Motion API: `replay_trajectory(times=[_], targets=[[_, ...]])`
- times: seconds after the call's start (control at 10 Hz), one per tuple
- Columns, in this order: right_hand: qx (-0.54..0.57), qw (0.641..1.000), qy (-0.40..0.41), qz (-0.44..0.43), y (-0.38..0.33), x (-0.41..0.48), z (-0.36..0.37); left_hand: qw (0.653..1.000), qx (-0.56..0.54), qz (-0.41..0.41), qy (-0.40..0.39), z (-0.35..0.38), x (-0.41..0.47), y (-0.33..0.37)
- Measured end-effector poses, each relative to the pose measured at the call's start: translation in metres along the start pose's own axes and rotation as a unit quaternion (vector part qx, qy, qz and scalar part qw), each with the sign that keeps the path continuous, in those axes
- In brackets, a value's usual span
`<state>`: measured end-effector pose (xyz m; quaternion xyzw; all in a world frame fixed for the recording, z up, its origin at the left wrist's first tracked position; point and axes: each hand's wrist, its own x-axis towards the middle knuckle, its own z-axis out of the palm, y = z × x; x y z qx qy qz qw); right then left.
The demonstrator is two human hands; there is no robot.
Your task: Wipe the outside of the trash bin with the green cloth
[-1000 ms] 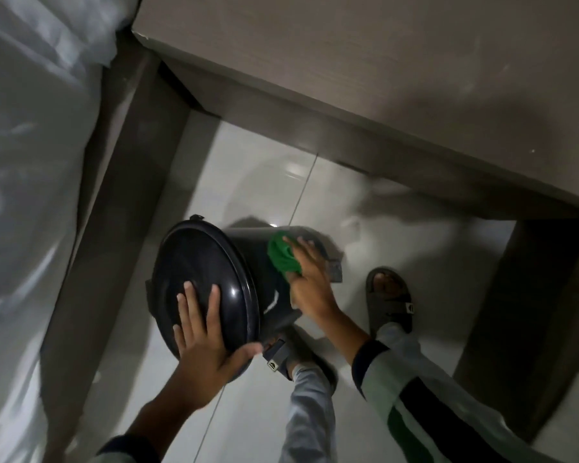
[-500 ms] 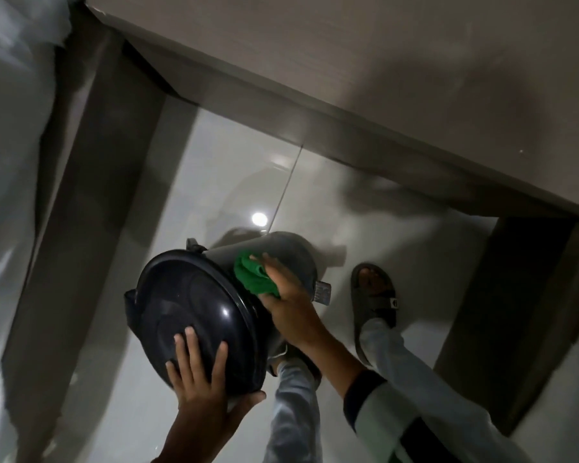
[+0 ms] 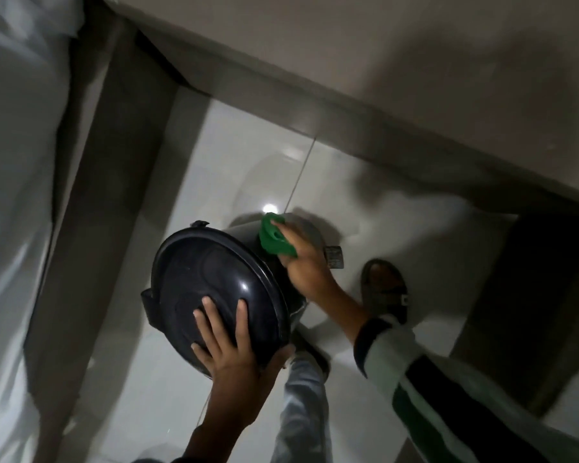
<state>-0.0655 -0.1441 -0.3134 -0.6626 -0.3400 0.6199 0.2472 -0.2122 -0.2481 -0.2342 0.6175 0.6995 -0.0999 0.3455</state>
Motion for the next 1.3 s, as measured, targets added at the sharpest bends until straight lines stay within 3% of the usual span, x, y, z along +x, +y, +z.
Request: replay_trajectory(times=[0.1,0.3,0.4,0.5,0.6,0.7,0.8,0.9,1.0,1.1,1.2,1.3], targets=[[0.009,0.999,0.046,-0.002,0.003,-0.053,-0.020,0.999,0.002,-0.023,-0.022,-0.007,0.009,0.029],[0.086,0.961,0.121,0.233,0.041,0.009,-0.044,0.994,0.107,0.038,-0.003,0.017,0.021,0.039],[0.045,0.951,0.116,0.282,0.061,0.006,-0.078,0.982,0.179,0.062,-0.018,0.035,0.021,0.059],[-0.069,0.959,0.144,0.234,0.054,-0.012,-0.094,0.979,0.202,0.005,-0.038,0.025,0.039,0.060],[-0.065,0.967,0.207,0.130,0.015,-0.036,-0.123,0.981,0.183,-0.023,-0.056,-0.006,0.054,0.082],[-0.048,0.970,0.236,-0.003,-0.041,-0.050,-0.143,0.999,0.023,0.018,0.033,-0.048,0.066,0.135],[-0.130,0.937,0.279,-0.168,-0.107,-0.062,-0.171,0.913,-0.406,0.024,0.023,-0.101,0.076,0.223],[-0.302,0.839,0.366,-0.265,-0.149,-0.053,-0.215,0.855,-0.515,0.029,-0.061,-0.133,0.100,0.289],[-0.435,0.797,0.362,-0.209,-0.160,-0.026,-0.264,0.944,-0.310,0.104,-0.037,-0.136,0.121,0.304],[-0.562,0.794,0.208,-0.098,-0.154,-0.009,-0.286,0.980,-0.080,0.184,-0.010,-0.138,0.125,0.295],[-0.571,0.808,0.141,-0.046,-0.156,-0.016,-0.283,0.971,0.043,0.233,0.021,-0.156,0.117,0.283],[-0.585,0.794,0.146,-0.074,-0.175,-0.037,-0.272,0.951,0.148,0.253,0.101,-0.191,0.099,0.260]])
